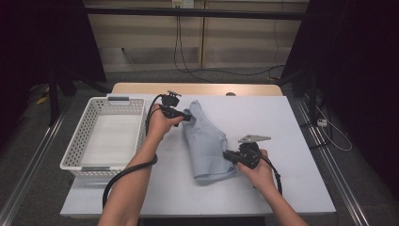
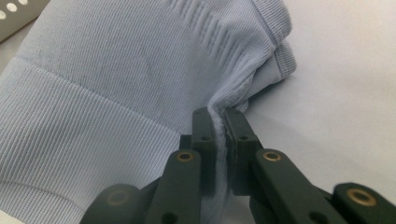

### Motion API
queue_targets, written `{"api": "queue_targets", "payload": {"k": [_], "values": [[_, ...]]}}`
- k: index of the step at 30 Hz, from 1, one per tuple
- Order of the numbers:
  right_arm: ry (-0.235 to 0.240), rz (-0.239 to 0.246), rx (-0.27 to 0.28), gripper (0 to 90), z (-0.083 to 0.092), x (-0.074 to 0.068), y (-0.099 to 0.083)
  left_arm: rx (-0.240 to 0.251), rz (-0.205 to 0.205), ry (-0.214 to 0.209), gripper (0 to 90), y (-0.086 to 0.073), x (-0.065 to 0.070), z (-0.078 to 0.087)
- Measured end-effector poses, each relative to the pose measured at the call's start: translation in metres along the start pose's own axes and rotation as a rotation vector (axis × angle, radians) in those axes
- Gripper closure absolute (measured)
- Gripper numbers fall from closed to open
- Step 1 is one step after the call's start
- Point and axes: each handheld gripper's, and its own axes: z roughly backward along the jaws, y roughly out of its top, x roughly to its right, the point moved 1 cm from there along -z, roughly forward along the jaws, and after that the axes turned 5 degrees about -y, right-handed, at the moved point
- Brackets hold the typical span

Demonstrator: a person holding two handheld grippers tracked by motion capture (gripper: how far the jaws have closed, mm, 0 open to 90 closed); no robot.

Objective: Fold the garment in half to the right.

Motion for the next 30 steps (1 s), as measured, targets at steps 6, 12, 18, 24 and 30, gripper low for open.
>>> {"api": "queue_targets", "payload": {"k": [6,12,18,24,30], "values": [[-0.004,0.004,0.008,84.5,0.002,-0.003,0.001,-0.002,-0.03,0.006,54.5,0.0,0.0,-0.018],[-0.004,0.012,0.014,84.4,0.002,-0.005,0.003,-0.01,-0.048,0.018,59.1,-0.004,0.001,-0.027],[-0.008,0.02,0.012,84.5,0.003,-0.006,0.003,-0.06,-0.082,0.065,74.7,-0.003,0.005,-0.028],[-0.009,0.021,0.008,84.5,0.003,-0.006,0.003,-0.055,-0.02,0.055,88.9,-0.004,0.008,-0.028],[-0.01,0.01,0.007,84.6,0.004,-0.005,0.001,-0.045,0.015,0.032,89.9,0.0,0.006,-0.017]]}}
